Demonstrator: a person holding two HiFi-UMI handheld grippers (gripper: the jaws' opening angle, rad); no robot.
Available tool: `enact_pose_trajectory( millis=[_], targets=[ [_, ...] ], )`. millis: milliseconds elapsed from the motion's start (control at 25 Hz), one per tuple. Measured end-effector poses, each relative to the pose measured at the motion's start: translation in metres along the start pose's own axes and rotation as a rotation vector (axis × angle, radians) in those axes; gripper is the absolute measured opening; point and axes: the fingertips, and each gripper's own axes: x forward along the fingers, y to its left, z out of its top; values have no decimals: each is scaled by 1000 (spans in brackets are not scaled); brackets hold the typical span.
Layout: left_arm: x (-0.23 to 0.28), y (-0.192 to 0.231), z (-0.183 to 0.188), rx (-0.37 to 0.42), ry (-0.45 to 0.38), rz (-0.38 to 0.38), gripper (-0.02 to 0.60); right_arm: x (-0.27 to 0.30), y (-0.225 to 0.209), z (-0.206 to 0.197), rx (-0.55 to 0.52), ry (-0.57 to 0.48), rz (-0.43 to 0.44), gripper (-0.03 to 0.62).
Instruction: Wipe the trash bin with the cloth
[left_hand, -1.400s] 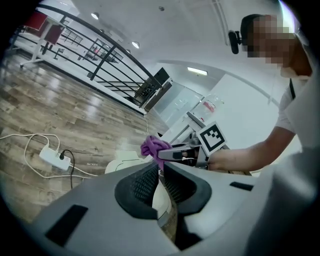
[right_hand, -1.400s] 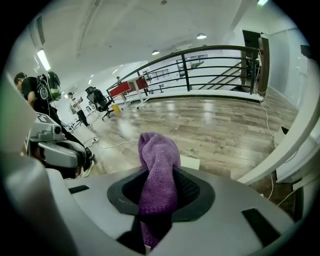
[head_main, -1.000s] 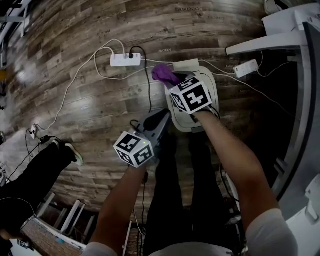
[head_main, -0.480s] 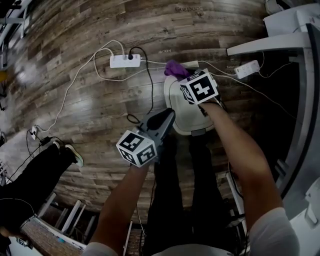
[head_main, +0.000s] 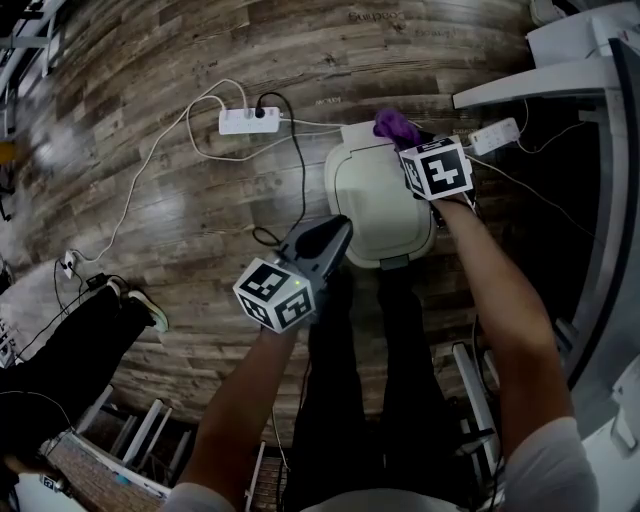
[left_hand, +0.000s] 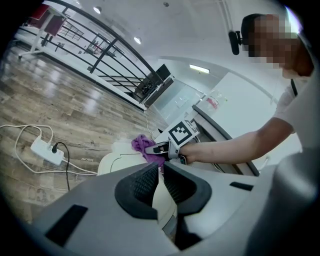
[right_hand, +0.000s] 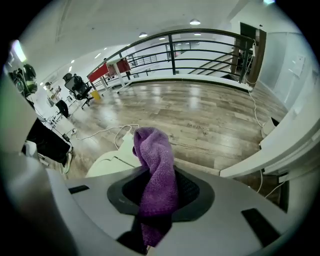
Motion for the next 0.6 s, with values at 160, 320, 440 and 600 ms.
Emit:
enact_pose_trajectory(
  millis=[160,320,440,600],
  targets=[
    [0,-3,-3,2,-1,-3,33,-13,-46,-21,0,60,-147,107],
    [-3,-3,-4,4,-6,0,34,-33,-78,-34,43,66,-236,107],
    [-7,-2,-5,4,-11,3,34,-44,-77,-30,49,35,-239,107],
    [-13,0,-6,4,-18,6,32,-48,-48,-14,28,-15,-187,107]
  ],
)
